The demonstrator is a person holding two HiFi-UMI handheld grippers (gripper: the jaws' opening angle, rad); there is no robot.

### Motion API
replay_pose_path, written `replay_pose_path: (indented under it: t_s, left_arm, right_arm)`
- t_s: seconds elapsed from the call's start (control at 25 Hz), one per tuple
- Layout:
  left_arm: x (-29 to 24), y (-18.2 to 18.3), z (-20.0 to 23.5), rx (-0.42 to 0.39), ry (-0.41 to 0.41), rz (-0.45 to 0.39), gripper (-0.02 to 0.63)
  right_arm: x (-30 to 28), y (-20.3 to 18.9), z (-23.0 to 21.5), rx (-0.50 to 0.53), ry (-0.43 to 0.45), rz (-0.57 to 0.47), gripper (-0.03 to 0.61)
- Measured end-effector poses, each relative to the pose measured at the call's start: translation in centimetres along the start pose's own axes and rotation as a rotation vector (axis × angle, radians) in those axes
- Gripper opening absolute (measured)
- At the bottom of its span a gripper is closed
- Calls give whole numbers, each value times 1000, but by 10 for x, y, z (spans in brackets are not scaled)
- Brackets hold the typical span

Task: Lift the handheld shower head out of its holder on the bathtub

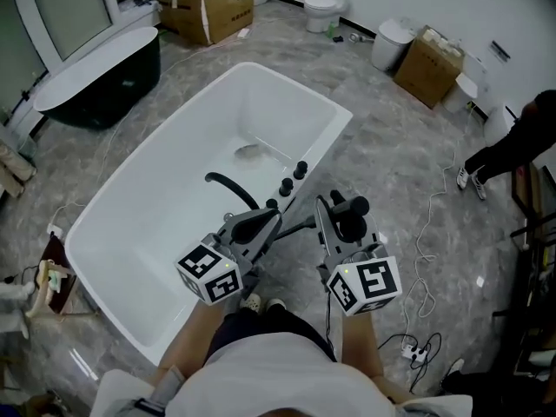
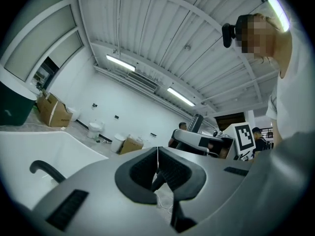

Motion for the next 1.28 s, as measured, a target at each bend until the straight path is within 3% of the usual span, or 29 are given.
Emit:
replay_pose_path:
  t_s: [0.52,0.88,1.12,1.28]
  left_arm:
    - [-95,3,-51,-73,-322,114,12]
    - [-162,-1,-121,-132,-574,186,12]
    - [-182,-18,-151,-164,-680,233,12]
    - [-188,-21,-162,-171,-695,251,12]
  right_arm:
    - [115,5,-55,-90,-366,-108,115]
    - [215,-11,-83,-188,-648,-157,115]
    - [256,-29,-85,-199,-797,-148,115]
    - [270,-36,-89,-232,-834,-141,115]
Point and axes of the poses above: the fingertips, and each gripper's own axes: x backward along the fingers, z to its left, y out of its top, the point moved 8 cm from there along x, backward along the fingers, and after that the axes turned 15 degrees about z, right-handed, at the moved point
